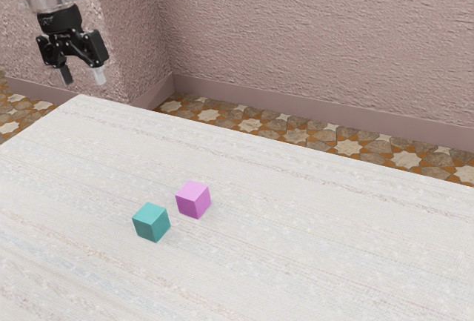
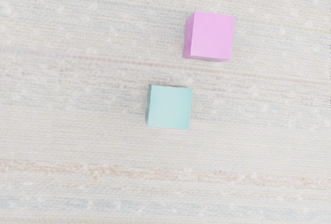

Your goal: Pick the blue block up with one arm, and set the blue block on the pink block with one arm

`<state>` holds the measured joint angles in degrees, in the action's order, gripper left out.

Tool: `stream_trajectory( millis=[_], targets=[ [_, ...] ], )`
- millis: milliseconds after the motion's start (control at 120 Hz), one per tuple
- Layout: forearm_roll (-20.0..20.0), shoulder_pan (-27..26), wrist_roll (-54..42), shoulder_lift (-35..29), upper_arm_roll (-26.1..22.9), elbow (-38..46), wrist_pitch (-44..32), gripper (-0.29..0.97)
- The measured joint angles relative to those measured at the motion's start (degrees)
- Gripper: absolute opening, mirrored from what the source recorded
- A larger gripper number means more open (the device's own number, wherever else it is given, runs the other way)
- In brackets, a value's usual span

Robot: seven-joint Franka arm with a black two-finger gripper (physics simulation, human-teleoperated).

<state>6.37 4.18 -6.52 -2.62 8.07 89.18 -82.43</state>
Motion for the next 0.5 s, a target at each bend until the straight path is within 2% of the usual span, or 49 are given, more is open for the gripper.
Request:
stream_trajectory(
  millis=[100,200,308,500],
  targets=[
    [-0.02,-2.6,-0.17,-0.1,0.01,1.81,-2.58,0.66],
    [-0.03,-4.56,-0.32,-1.62,0.02,12.02,-7.73,0.66],
    [-0.05,-3.31,-0.48,-3.53,0.02,22.77,-14.84,0.65],
    [-1.67,-3.26,-0.87,-3.19,-0.05,33.88,-28.24,0.65]
  ],
)
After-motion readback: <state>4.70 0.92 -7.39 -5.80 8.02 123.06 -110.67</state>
